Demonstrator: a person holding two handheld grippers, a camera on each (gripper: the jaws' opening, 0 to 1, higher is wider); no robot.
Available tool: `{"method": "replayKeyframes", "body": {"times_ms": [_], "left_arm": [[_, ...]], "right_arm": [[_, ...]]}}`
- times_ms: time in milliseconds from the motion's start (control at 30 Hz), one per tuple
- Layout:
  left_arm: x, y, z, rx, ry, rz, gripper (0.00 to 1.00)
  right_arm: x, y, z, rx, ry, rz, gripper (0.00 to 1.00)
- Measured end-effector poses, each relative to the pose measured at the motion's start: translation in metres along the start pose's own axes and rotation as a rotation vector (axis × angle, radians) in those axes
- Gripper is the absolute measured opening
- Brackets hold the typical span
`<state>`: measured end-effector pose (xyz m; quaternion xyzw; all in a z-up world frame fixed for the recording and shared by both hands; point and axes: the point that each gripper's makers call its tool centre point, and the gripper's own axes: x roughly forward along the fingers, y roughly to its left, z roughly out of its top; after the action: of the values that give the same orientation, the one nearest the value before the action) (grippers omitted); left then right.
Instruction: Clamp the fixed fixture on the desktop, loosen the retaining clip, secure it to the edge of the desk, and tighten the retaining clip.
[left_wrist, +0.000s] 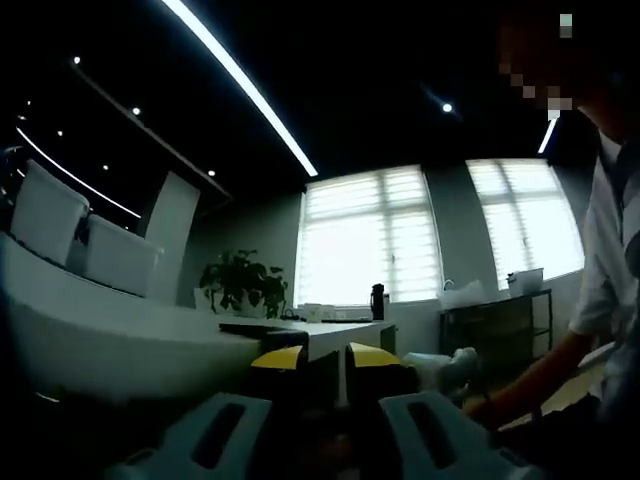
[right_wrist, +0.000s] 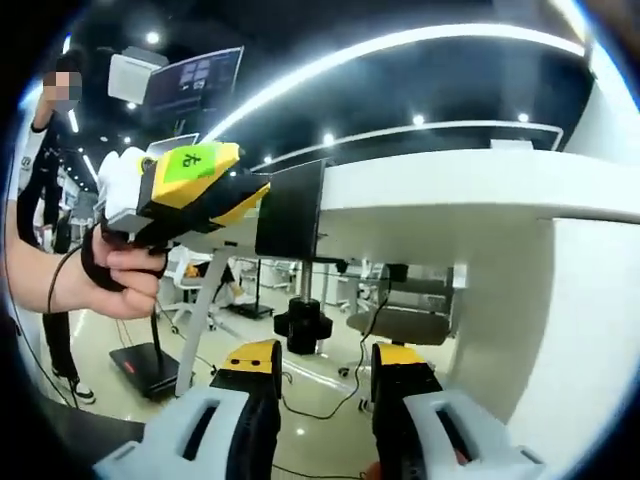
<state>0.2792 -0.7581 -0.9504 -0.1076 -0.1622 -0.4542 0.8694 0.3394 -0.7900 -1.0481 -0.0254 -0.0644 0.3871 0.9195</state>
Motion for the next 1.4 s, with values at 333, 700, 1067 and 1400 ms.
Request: {"method": "replayKeyframes", "body": {"times_ms": [333,700,1067,1400], "left_arm": [[-0.012,-0.006,0.006,0.037,0.021,0.038,0.24],[-0.044,0.004,0.018,-0.029,-0.017,0.125,0.35],[-0.059,0.012,0.045,-0.011,-0.062,0.211,0.35],[-0.067,0.014,0.065,0.011,-0.082,0.260,0.35]], "right_arm": [[0.003,-0.015,0.012,0.035,0.006,-0.011,0.35],[-0.012,-0.005,0.030,-0.071,0.016,0.039,0.37],[-0.033,-0.002,0.039,-0.031,0.008,0.046,0.39],[-0.046,-0.003,0.078,-0.034,-0.048,0.028,0.39]]}}
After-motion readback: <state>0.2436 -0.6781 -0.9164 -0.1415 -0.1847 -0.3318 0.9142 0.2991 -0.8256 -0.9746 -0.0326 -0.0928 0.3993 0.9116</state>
